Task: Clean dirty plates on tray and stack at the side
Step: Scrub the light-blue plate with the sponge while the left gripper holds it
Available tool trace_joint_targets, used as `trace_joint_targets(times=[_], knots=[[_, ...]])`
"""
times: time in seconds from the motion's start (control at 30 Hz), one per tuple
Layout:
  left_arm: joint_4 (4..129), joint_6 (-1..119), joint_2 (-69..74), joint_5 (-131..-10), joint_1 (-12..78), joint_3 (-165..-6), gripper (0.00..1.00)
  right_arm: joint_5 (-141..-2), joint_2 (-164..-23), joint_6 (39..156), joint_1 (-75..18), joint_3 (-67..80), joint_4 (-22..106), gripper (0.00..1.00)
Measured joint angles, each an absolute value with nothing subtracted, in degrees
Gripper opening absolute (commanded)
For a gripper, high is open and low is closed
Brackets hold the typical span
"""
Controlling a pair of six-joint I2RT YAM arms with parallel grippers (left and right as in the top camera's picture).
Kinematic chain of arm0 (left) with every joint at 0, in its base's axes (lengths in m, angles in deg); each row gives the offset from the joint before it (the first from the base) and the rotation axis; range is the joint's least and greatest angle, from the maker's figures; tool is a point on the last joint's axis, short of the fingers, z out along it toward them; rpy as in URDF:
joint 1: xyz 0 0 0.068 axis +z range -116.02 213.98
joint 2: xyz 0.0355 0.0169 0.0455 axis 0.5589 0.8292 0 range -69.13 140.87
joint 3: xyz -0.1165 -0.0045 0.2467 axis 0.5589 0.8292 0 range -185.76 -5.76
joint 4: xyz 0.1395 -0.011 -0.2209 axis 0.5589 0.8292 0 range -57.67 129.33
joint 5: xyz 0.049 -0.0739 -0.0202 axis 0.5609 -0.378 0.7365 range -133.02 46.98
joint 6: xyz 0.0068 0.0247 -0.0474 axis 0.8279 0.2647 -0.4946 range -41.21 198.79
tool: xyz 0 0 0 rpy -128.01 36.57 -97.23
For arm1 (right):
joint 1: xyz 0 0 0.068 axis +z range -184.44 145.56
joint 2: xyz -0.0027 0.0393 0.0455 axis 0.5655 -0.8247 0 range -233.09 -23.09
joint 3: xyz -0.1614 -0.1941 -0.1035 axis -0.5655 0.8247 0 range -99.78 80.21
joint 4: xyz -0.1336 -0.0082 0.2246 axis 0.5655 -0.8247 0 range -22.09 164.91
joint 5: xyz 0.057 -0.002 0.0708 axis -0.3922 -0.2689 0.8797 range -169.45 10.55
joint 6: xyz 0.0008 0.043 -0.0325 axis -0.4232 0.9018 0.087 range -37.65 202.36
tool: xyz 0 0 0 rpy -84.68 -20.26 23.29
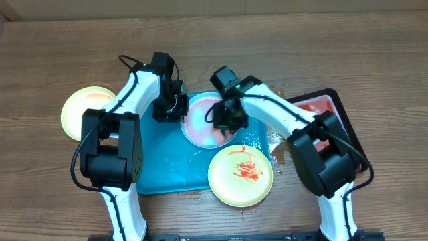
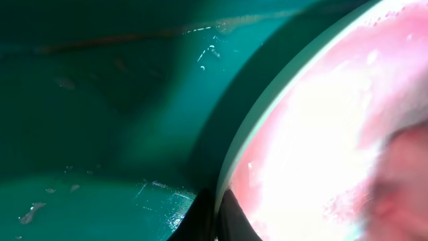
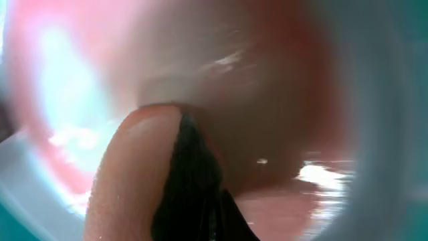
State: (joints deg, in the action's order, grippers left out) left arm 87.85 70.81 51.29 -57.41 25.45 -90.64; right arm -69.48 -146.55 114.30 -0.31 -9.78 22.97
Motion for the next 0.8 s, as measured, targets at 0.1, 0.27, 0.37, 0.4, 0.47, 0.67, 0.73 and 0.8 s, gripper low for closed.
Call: trace_joint_targets(times=[0.1,0.27,0.37,0.4,0.47,0.67,0.73,0.8], knots=[[87.85,70.81,51.29,-57.41,25.45,-90.64,0.04,-73.69,-146.11,114.6,-1.56,-9.8,21.88,0.04],[87.85,70.61,51.29,-57.41,25.45,-90.64,0.04,-78.33,-146.02,113.14,-2.19,-10.04,22.29,0.04],[87.85,70.61,51.29,-57.41,25.45,-90.64,0.04,-79.27,-146.16,110.76,-1.93,-10.79,21.92,0.04],[87.85,70.61,51.29,-57.41,25.45,-90.64,0.04,-79.51,-146.37,109.86,-1.75,-11.33,21.64,0.04],[87.85,70.59,51.29,-57.43,25.45,-90.64,0.04,-80.14,-147.01,108.38,-1.29,-13.04,20.63,0.04],[87.85,70.59,51.29,-57.45,25.45,-90.64,0.04,-81.61,-148.45,106.06,0.69,-20.73,17.86,0.04],[87.85,70.59,51.29,-57.43,25.45,-90.64,0.04,-81.8,-148.45,105.53,1.37,-24.05,16.37,0.04],[87.85,70.59,51.29,-57.45,25.45,-90.64,0.04,-81.85,-148.45,104.86,1.94,-27.35,13.86,0.04]])
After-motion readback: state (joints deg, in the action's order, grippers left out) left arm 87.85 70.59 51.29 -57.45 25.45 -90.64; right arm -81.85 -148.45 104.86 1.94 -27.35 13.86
